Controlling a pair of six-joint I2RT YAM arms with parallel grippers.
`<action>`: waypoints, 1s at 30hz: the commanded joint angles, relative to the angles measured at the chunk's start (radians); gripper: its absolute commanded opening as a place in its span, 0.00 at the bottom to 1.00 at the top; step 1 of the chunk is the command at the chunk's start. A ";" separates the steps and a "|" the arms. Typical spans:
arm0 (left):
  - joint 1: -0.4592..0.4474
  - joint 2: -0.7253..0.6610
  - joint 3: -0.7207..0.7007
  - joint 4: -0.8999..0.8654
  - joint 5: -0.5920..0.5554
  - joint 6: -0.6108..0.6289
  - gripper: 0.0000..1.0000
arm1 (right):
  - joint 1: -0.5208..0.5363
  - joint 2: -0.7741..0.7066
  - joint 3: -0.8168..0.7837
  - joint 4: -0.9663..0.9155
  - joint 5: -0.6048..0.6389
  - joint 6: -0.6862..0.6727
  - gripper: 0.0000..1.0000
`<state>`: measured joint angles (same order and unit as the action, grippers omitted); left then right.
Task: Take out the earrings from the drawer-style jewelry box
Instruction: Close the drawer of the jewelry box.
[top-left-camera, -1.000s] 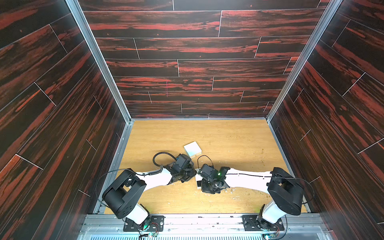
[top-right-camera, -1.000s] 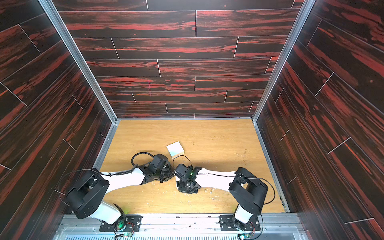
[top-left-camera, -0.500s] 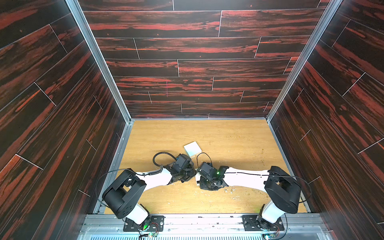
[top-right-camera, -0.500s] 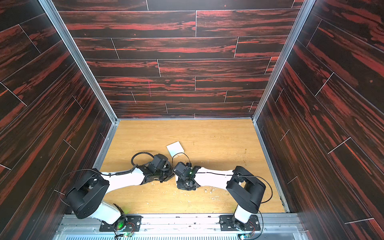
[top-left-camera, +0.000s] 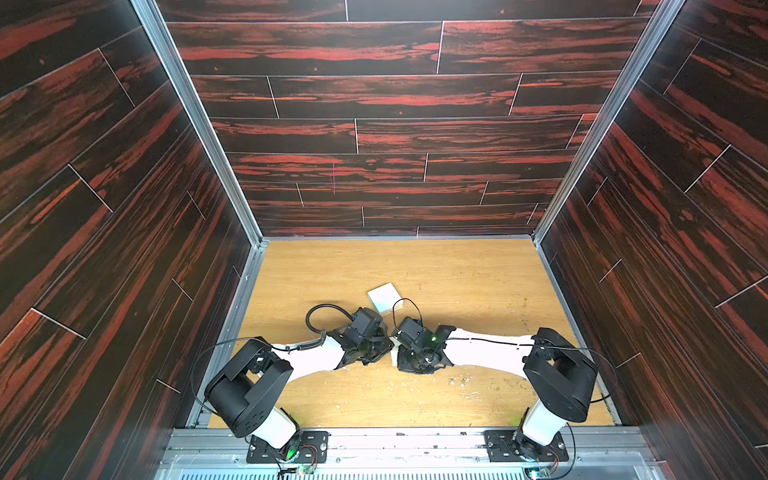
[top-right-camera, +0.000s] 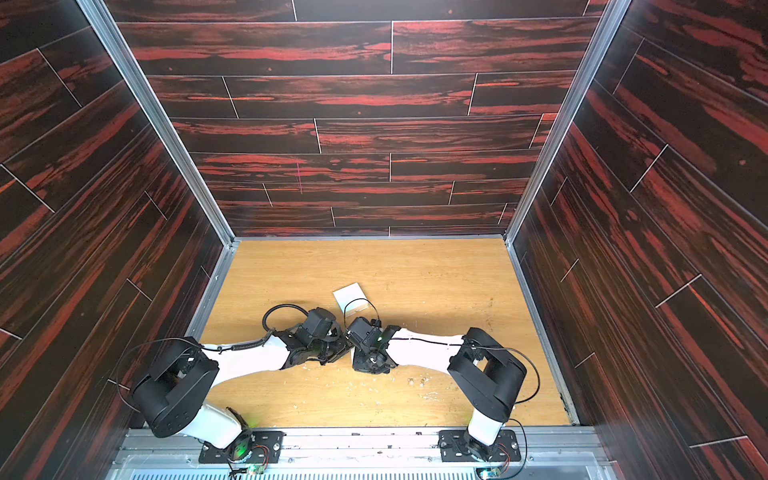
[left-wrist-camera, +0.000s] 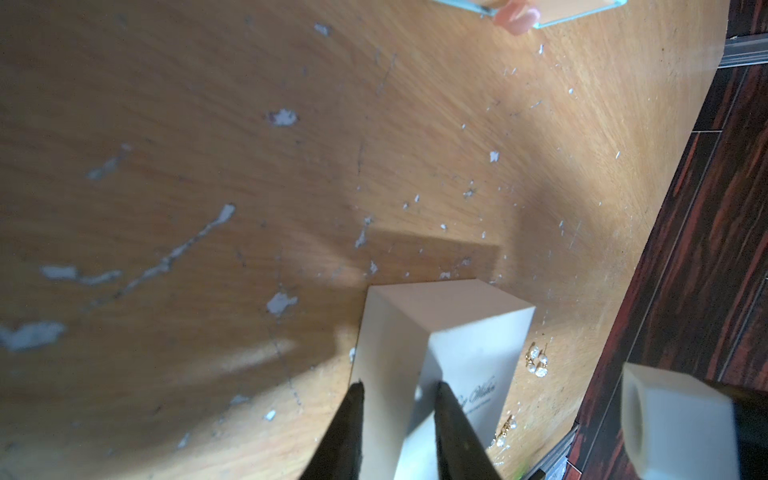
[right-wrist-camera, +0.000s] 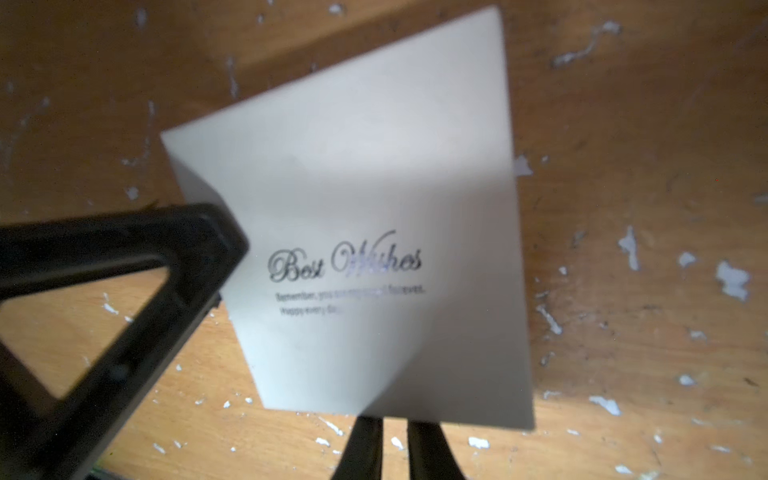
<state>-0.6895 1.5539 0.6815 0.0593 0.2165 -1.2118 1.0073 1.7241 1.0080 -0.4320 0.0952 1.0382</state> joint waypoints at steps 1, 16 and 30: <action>-0.005 0.033 -0.002 -0.093 -0.025 0.017 0.31 | -0.012 0.013 0.024 0.012 0.011 -0.015 0.15; -0.005 -0.062 0.064 -0.192 -0.068 0.001 0.59 | -0.012 -0.202 -0.007 -0.094 0.016 -0.064 0.23; -0.002 -0.380 0.194 -0.502 -0.343 0.067 1.00 | -0.042 -0.578 0.063 -0.388 0.444 -0.125 0.81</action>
<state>-0.6907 1.2488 0.8337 -0.3080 0.0040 -1.1831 0.9741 1.1893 1.0363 -0.7074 0.3737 0.9276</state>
